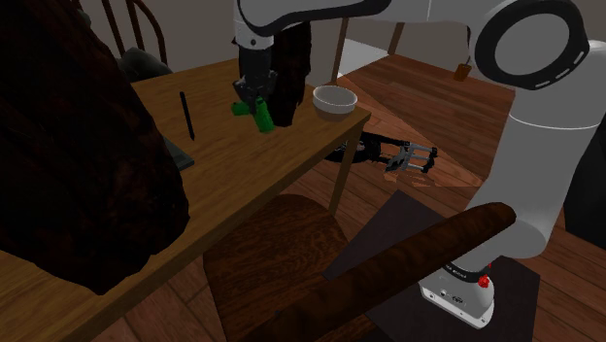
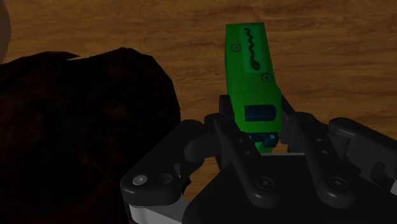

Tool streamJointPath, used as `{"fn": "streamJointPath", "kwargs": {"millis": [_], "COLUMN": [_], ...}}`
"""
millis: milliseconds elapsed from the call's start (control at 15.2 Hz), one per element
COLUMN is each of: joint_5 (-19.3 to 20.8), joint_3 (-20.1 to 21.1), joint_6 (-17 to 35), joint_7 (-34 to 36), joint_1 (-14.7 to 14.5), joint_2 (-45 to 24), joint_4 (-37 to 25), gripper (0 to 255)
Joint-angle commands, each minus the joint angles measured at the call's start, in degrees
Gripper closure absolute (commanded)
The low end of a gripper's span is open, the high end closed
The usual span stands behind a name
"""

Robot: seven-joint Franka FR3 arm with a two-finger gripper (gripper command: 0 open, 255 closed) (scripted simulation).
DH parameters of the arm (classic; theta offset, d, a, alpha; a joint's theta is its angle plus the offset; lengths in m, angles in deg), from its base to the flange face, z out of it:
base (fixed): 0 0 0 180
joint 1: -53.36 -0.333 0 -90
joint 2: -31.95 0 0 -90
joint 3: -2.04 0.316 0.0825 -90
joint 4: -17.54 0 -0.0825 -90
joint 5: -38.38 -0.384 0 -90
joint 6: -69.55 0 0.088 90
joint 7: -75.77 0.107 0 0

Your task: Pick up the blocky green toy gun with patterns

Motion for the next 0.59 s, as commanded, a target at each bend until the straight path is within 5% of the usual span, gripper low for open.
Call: {"fn": "streamJointPath", "kwargs": {"millis": [0, 528], "joint_5": [-0.05, -0.03], "joint_3": [0.02, 0.09], "joint_6": [-1.34, -6.21], "joint_7": [-0.05, -0.15], "joint_1": [-0.03, -0.24], "joint_2": [0.17, -0.13], "joint_4": [-1.17, -6.34], "gripper": [255, 255]}}
